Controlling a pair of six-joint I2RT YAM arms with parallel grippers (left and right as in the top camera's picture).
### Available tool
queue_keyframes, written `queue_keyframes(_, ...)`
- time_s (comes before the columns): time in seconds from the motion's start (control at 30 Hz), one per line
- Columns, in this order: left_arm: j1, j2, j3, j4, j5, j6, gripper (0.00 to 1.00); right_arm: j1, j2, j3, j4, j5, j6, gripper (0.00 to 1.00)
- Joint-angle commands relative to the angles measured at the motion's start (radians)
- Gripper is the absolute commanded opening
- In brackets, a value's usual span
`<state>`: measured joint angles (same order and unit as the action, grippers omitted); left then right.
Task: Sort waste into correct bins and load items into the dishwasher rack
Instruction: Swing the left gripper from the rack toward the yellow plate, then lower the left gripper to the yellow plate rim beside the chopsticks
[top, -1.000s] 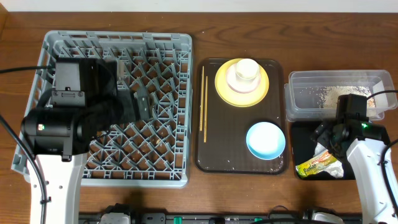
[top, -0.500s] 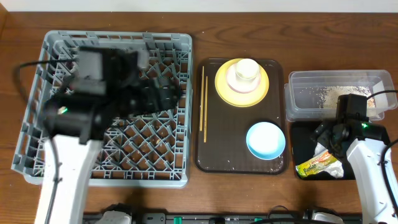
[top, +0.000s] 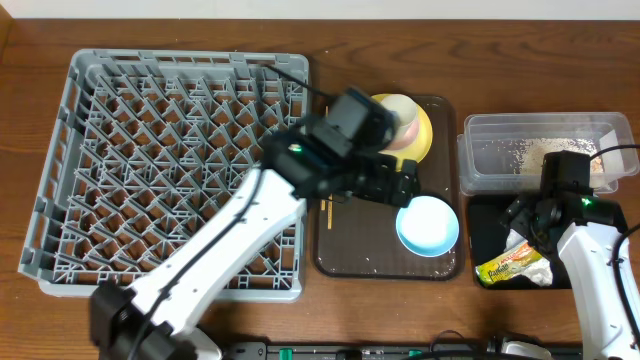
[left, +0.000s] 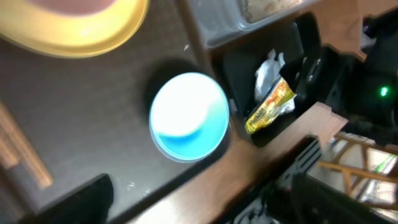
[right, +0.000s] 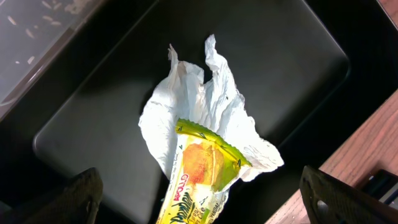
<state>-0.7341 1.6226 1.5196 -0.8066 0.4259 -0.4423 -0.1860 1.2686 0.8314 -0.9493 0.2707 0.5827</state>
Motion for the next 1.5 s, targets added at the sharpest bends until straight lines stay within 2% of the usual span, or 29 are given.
queue_keyframes(0.0, -0.023, 0.048, 0.019, 0.086, -0.029, -0.039, 0.62, -0.007, -0.008, 0.018, -0.001, 0.024, -0.004, 0.99)
queue_keyframes(0.07, -0.013, 0.058, 0.029, 0.115, -0.028, -0.098, 0.54, -0.007, -0.008, 0.018, -0.001, 0.024, -0.004, 0.99)
queue_keyframes(0.23, 0.082, 0.06, 0.172, 0.053, -0.044, -0.129, 0.51, -0.007, -0.008, 0.018, -0.001, 0.024, -0.004, 0.99)
queue_keyframes(0.37, 0.154, 0.083, 0.319, -0.115, -0.197, -0.084, 0.46, -0.007, -0.008, 0.018, -0.001, 0.024, -0.004, 0.99)
queue_keyframes(0.47, 0.167, 0.093, 0.332, -0.187, -0.283, -0.052, 0.38, -0.007, -0.008, 0.018, -0.001, 0.024, -0.004, 0.99)
queue_keyframes(0.57, 0.159, 0.123, 0.33, -0.231, -0.349, -0.037, 0.37, -0.007, -0.008, 0.018, -0.001, 0.024, -0.004, 0.99)
queue_keyframes(1.0, 0.094, 0.322, 0.31, -0.288, -0.358, -0.037, 0.36, -0.007, -0.008, 0.018, -0.001, 0.024, -0.004, 0.99)
queue_keyframes(1.17, 0.071, 0.392, 0.31, -0.289, -0.46, -0.037, 0.35, -0.007, -0.008, 0.018, -0.001, 0.024, -0.004, 0.99)
queue_keyframes(1.27, 0.069, 0.429, 0.307, -0.29, -0.499, -0.036, 0.32, -0.007, -0.008, 0.018, -0.001, 0.024, -0.004, 0.99)
queue_keyframes(1.47, 0.07, 0.499, 0.299, -0.291, -0.498, 0.036, 0.33, -0.007, -0.008, 0.018, -0.001, 0.024, -0.004, 0.99)
